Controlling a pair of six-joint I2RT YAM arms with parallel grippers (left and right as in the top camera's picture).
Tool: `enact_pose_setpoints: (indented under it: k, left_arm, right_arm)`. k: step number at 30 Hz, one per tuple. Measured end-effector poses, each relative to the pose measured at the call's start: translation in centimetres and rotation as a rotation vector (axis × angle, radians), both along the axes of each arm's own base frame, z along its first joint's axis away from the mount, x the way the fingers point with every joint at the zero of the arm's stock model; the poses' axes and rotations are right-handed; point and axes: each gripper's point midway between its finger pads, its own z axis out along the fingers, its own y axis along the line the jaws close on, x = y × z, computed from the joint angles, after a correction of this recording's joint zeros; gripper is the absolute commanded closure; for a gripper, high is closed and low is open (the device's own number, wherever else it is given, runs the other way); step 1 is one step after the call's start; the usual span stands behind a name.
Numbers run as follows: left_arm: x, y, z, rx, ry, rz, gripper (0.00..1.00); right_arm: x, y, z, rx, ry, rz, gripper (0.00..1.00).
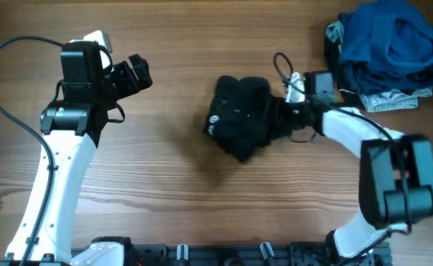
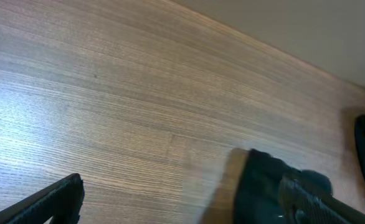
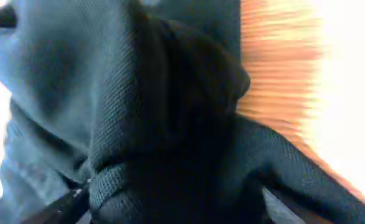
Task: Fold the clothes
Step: 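Grasp the folded black shirt with the right gripper and lift it, then carry the shirt to the top-right clothes pile and release it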
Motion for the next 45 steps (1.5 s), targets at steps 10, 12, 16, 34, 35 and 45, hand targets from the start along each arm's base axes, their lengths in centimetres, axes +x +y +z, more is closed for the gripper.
enact_pose_setpoints:
  k: [10,12,16,34,35,45]
  left_arm:
    - [0.0,0.0,0.0,0.000,0.000,0.000,0.00]
    - [0.0,0.0,0.0,0.000,0.000,0.000,0.00]
    - [0.0,0.0,0.0,0.000,0.000,0.000,0.00]
    - [0.1,0.0,0.1,0.000,-0.004,0.000,0.00]
    - [0.1,0.0,0.1,0.000,-0.005,0.000,0.00]
    - [0.4,0.0,-1.0,0.001,0.022,0.000,0.00]
  right_arm:
    - [-1.7,1.9,-0.8,0.093,0.093,0.039,0.96]
    - [-1.2,1.7,1.6,0.117,0.047,0.038,0.96]
    - [0.9,2.1,10.6,0.157,-0.191,0.057,0.96]
    - [11.2,-11.8,34.9,0.286,-0.728,-0.475,0.96]
    - [11.4,-14.1,35.3,0.307,-0.727,-0.548,0.96]
    - [13.3,-27.6,36.4,0.483,-0.811,-0.887,0.96]
